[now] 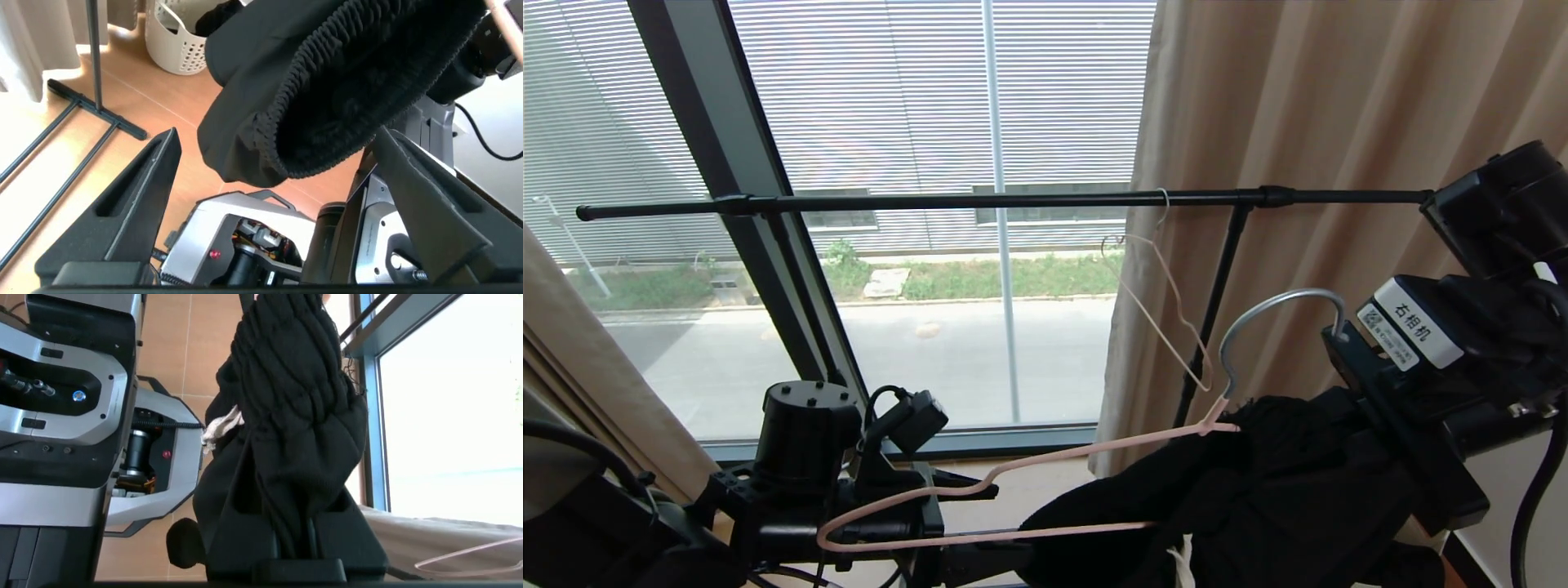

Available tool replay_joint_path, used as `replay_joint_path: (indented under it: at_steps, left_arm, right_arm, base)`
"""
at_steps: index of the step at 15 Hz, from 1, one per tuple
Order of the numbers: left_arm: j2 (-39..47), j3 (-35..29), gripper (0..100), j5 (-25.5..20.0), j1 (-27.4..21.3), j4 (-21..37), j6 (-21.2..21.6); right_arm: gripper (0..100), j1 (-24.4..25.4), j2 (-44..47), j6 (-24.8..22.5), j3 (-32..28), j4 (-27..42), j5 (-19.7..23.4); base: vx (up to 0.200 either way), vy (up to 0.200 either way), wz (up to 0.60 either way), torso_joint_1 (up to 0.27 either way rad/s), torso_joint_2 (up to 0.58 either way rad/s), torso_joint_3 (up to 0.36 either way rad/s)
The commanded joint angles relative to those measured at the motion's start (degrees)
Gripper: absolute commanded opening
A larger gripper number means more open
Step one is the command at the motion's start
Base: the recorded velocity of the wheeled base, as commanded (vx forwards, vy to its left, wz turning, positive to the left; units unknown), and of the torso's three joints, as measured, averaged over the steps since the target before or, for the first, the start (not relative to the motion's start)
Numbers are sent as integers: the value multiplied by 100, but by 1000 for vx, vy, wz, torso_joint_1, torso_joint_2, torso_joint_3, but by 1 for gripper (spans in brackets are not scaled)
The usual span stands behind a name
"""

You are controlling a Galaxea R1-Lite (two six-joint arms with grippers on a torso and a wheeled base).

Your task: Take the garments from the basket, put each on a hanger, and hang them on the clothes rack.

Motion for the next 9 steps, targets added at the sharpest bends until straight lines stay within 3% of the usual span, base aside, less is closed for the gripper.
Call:
replay_joint_path:
  at_steps: [1, 7, 8, 9]
  left_arm:
    - [10, 3, 100, 24, -44, -3, -1]
    - [53, 64, 100, 173, -220, -3, -10]
    - [53, 64, 0, 173, -228, -3, -1]
    - [53, 64, 0, 173, -228, -3, -1]
  right_arm:
    - [0, 1, 0, 0, -2, -1, 21]
    - [0, 1, -132, 70, -2, -10, 346]
    - [0, 1, -132, 79, -2, -10, 355]
    - [0, 1, -141, 79, -2, -10, 355]
  base:
    - [0, 0, 0, 0, 0, 0]
    - [0, 0, 0, 0, 0, 0]
    - [0, 0, 0, 0, 0, 0]
    - [0, 0, 0, 0, 0, 0]
